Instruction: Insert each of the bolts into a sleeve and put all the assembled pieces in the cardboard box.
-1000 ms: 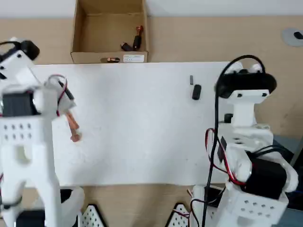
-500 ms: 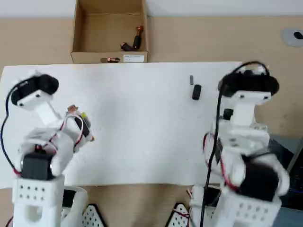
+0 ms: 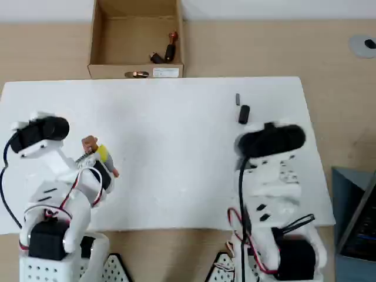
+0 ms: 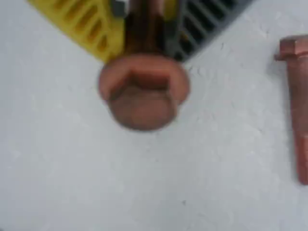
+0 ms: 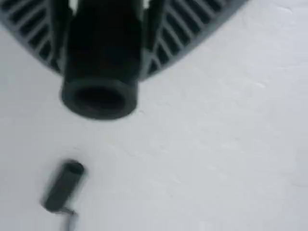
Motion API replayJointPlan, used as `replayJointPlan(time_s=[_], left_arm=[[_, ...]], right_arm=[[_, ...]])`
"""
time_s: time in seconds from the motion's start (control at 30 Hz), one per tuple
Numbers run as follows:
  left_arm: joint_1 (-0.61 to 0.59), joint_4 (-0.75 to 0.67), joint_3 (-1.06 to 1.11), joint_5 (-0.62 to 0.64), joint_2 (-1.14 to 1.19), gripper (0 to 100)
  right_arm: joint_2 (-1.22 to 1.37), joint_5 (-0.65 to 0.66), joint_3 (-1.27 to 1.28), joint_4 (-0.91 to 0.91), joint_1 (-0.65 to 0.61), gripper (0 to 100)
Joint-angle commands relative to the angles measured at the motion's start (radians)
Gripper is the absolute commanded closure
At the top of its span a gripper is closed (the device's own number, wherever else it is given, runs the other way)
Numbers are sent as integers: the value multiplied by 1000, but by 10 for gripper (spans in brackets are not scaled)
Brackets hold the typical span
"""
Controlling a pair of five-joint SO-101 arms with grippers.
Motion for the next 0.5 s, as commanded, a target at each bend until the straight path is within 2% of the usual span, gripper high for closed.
replayJointPlan(time_s=[0.0,0.17,0.27,0.47], left_arm=[[15,-34,25,-2,-102,998],[118,-38,89,-5,-295,998],[172,-52,95,-2,-289,998],[190,-207,98,0,-286,998]], right_arm=[[-97,-11,81,-52,-113,989],[-226,-11,171,-87,-232,989],[-278,-11,202,-92,-308,989],[-303,-11,220,-92,-460,989]])
